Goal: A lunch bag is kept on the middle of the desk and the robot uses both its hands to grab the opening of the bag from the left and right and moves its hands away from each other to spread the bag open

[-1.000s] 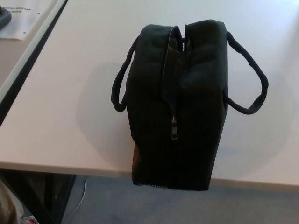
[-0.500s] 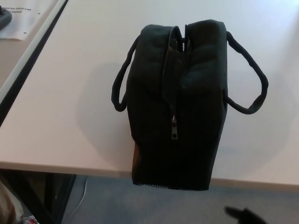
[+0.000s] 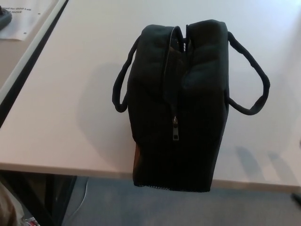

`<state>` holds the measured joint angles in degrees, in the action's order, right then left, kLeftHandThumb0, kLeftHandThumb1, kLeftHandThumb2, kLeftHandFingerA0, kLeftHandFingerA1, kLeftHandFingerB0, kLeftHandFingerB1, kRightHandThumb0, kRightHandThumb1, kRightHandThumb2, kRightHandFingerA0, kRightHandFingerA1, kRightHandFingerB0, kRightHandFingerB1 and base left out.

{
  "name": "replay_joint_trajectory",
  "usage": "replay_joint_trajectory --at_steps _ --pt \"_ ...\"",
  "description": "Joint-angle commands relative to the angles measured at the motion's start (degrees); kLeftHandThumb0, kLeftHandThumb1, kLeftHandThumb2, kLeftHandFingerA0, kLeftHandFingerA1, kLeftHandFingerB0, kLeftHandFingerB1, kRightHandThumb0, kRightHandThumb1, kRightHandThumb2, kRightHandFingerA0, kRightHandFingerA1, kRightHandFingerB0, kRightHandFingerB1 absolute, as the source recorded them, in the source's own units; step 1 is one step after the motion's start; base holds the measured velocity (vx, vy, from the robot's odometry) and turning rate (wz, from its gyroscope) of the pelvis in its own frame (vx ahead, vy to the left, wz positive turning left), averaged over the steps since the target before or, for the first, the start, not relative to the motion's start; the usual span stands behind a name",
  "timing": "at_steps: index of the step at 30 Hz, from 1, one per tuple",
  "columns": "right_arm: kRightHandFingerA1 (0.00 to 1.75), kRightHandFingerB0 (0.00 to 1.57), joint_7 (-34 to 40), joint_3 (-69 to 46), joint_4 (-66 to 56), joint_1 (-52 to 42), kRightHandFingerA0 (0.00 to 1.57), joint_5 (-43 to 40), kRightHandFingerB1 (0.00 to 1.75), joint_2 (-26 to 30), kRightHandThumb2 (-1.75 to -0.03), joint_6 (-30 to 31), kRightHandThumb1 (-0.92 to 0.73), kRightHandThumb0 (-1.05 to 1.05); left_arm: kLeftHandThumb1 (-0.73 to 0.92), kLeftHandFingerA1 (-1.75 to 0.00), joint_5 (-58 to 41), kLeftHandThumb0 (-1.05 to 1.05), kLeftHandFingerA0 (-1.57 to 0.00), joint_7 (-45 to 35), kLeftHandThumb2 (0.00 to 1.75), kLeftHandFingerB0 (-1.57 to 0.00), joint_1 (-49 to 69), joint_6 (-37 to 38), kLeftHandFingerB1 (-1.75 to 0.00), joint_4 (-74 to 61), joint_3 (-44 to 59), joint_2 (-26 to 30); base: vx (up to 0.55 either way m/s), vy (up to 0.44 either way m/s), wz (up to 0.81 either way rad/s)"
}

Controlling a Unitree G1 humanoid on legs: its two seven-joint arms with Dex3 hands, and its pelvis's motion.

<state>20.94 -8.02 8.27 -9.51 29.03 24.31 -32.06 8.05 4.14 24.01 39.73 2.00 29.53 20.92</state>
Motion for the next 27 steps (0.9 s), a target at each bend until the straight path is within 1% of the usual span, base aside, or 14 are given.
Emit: replay_joint_trajectory --at_steps 1,2,4,5,6,10,11,14,16,17,21,22,24,27 --pt "0.36 0.19 2.65 -4.70 -2.76 15.59 0.25 5.72 0.28 11.88 -0.54 -3.44 -0.47 -0.24 0.52 -0.38 8.19 0.01 -0.44 6.02 0.54 -0.35 -19.69 14.36 -0.33 6.24 4.77 13.85 0.00 0.000 0.00" --pt "0.36 0.17 0.27 -3.45 -0.60 18.93 0.22 4.96 0.28 13.11 -0.53 -2.19 -0.44 -0.23 0.34 -0.56 13.94 0.00 -0.30 7.61 0.84 -0.19 -23.39 14.20 -0.50 8.74 3.03 17.08 0.00 0.000 0.00" --pt "0.36 0.17 -2.89 -1.65 1.87 23.08 0.21 3.68 0.27 14.24 -0.53 -0.91 -0.43 -0.21 0.32 -0.55 19.44 0.02 -0.27 10.21 0.82 -0.17 -27.61 15.25 -0.50 12.06 0.69 19.68 0.00 0.000 0.00" --pt "0.37 0.17 -4.77 -0.53 3.41 25.74 0.21 2.77 0.28 14.46 -0.53 -0.18 -0.43 -0.21 0.49 -0.33 21.75 0.10 -0.31 11.04 0.55 -0.26 -30.53 16.73 -0.32 14.12 -1.28 21.05 0.00 0.000 0.00" --pt "0.37 0.17 -6.77 0.57 4.97 28.50 0.21 1.81 0.28 14.54 -0.53 0.58 -0.43 -0.21 0.49 -0.33 23.86 0.10 -0.31 11.62 0.55 -0.26 -33.56 18.29 -0.32 16.09 -3.42 22.38 0.00 0.000 0.00" --pt "0.35 0.12 -11.33 6.91 13.16 41.47 0.19 4.67 0.28 15.21 -0.54 -0.83 -0.47 -0.22 0.28 -0.55 39.61 0.10 -0.21 19.25 0.86 -0.09 -44.27 20.44 -0.52 18.13 -13.54 27.85 0.00 0.000 0.00" --pt "0.38 0.09 -11.88 8.53 14.17 43.98 0.17 6.66 0.20 15.68 -0.58 -1.34 -0.45 -0.23 0.36 -0.41 41.79 0.10 -0.37 21.21 0.69 -0.17 -46.06 20.33 -0.38 18.57 -15.49 28.12 0.00 0.000 0.00" --pt "0.34 0.12 -13.53 11.15 16.43 48.47 0.15 7.99 0.23 16.00 -0.57 -3.09 -0.48 -0.16 0.40 -0.41 46.78 0.06 -0.33 25.22 0.68 -0.17 -50.14 19.06 -0.38 19.69 -20.60 28.84 0.00 0.000 0.00" --pt "0.50 0.03 -16.26 14.51 18.64 54.88 0.11 9.28 0.46 14.82 -0.83 -4.45 -0.34 -0.03 0.45 -0.41 53.42 -0.01 -0.33 27.59 0.66 -0.08 -56.39 16.60 -0.39 20.83 -28.52 28.96 0.00 0.000 0.00" --pt "0.33 0.19 -17.78 15.60 19.77 56.91 0.19 8.82 0.29 14.04 -0.55 -5.25 -0.51 0.00 0.32 -0.53 54.57 0.00 -0.18 27.45 0.86 0.00 -57.66 16.48 -0.48 21.00 -30.35 28.67 0.00 0.000 0.00" --pt "0.35 0.19 -18.54 19.51 24.49 63.01 0.22 10.47 0.30 12.21 -0.58 -7.67 -0.51 -0.01 0.31 -0.54 56.59 0.00 -0.19 24.63 0.85 -0.07 -61.65 18.61 -0.51 22.60 -36.53 27.52 0.00 0.000 0.00" --pt "0.34 0.17 -18.08 20.93 26.18 64.79 0.21 11.78 0.32 11.62 -0.58 -8.17 -0.50 -0.03 0.43 -0.41 58.44 -0.01 -0.31 25.33 0.61 -0.15 -62.73 19.51 -0.40 22.41 -39.04 27.26 0.00 0.000 0.00" --pt "0.33 0.15 -18.46 22.62 27.25 66.48 0.20 13.16 0.31 11.54 -0.57 -8.11 -0.49 -0.08 0.41 -0.40 60.45 -0.05 -0.35 27.56 0.57 -0.21 -63.34 19.14 -0.41 22.07 -41.60 27.03 0.00 0.000 0.00" --pt "0.35 0.09 -17.97 27.11 30.28 70.53 0.19 17.28 0.27 9.80 -0.61 -8.76 -0.50 -0.09 0.27 -0.55 65.78 0.02 -0.23 30.97 0.88 -0.10 -64.04 18.79 -0.52 20.14 -48.11 26.59 0.00 0.000 0.00"
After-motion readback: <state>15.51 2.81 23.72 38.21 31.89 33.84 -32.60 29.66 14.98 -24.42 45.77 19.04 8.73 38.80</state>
